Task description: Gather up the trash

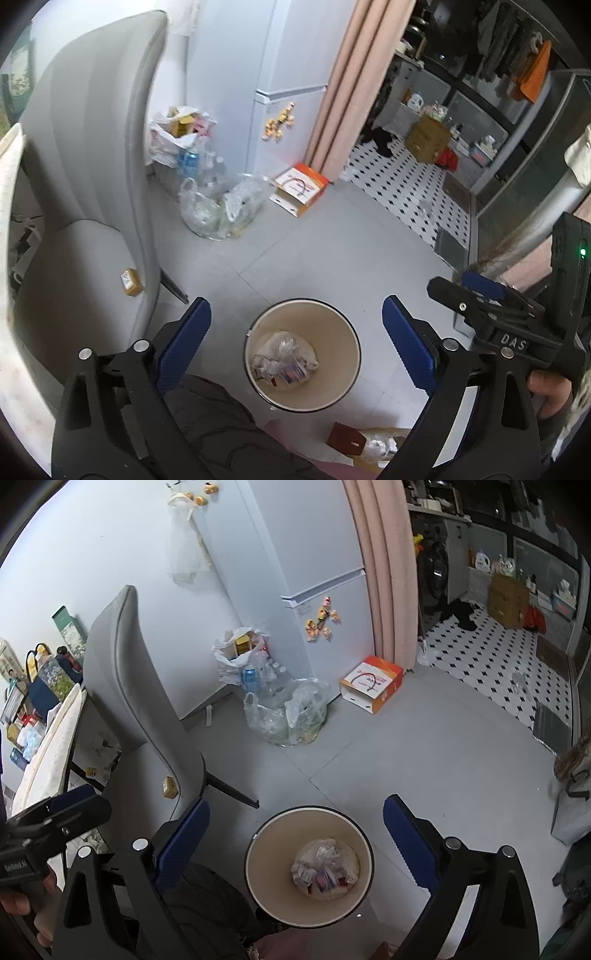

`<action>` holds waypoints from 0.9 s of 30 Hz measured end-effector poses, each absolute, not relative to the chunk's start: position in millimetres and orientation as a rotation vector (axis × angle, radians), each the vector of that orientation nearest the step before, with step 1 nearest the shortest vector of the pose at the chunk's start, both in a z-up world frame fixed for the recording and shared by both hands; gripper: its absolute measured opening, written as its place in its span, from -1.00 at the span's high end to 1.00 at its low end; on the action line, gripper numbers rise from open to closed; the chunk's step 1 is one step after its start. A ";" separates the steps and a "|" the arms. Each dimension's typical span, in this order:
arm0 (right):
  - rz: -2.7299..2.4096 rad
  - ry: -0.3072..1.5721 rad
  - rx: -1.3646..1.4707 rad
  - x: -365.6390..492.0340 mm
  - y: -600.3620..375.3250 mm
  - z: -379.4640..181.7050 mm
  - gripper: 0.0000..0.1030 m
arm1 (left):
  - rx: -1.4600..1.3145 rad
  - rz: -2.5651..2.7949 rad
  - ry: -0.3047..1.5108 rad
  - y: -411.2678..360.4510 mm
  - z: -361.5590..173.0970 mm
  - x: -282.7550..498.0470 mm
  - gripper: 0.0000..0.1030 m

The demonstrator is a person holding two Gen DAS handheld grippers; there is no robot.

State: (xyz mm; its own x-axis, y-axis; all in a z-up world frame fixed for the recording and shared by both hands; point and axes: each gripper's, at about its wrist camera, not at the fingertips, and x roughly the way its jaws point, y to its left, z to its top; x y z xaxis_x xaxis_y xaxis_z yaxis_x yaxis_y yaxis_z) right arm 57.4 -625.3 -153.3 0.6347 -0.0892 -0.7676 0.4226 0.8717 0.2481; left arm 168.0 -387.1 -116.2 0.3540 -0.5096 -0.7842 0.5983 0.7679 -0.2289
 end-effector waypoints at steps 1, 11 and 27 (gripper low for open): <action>-0.298 0.835 0.420 58.0 -621.0 -149.7 -0.82 | 0.097 -0.713 0.969 -383.2 -113.4 169.4 -0.83; -0.233 0.821 0.358 75.0 -574.8 -125.7 -0.85 | 0.038 -0.628 0.897 -330.2 -85.6 175.2 -0.89; -0.084 0.739 0.257 88.1 -470.3 -61.2 -0.85 | -0.045 -0.482 0.768 -220.3 -35.9 164.4 -0.89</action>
State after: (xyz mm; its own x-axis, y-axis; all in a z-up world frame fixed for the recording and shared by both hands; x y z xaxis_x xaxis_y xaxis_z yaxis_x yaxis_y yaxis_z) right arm 88.1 -470.3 -61.2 0.7372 0.0144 -0.6756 0.1659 0.9653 0.2016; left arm 164.4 -220.3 -35.9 0.6164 -0.4347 -0.6566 0.4023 0.8906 -0.2119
